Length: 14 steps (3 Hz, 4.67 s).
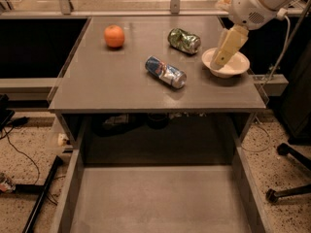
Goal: Place green can into top drawer
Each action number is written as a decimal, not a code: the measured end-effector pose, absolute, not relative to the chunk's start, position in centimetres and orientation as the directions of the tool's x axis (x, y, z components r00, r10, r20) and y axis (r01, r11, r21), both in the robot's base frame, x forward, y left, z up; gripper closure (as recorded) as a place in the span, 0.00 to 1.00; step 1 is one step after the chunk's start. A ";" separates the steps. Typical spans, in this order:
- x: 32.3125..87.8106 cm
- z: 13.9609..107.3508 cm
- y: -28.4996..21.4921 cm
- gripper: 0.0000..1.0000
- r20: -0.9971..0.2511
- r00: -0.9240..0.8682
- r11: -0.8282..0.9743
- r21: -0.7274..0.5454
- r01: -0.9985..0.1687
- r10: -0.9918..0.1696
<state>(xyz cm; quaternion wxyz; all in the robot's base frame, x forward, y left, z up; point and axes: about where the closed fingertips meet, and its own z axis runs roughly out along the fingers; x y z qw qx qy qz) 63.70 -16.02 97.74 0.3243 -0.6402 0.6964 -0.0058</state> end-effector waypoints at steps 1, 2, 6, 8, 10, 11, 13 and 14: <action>63.7 97.7 -16.0 0.00 -0.444 0.030 0.180 -0.424 -0.888 -0.895; 65.3 97.8 -15.5 0.00 -0.442 0.047 0.181 -0.460 -0.870 -0.896; 78.9 95.4 -14.9 0.00 -0.669 -0.008 0.381 -0.413 -0.827 -0.744; 81.0 93.1 -14.9 0.00 -0.735 -0.231 0.550 -0.224 -0.804 -0.637; 82.2 92.1 -14.1 0.00 -0.764 -0.250 0.572 -0.183 -0.799 -0.594; 82.6 92.6 -15.2 0.00 -0.824 -0.167 0.564 -0.209 -0.799 -0.542; 82.6 93.9 -15.9 0.00 -0.889 -0.038 0.599 -0.275 -0.752 -0.456; 82.5 92.8 -15.0 0.00 -0.891 -0.042 0.595 -0.265 -0.759 -0.451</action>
Offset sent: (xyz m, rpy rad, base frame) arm 0.0364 0.0076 0.0065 -0.0036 -0.1019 -0.0094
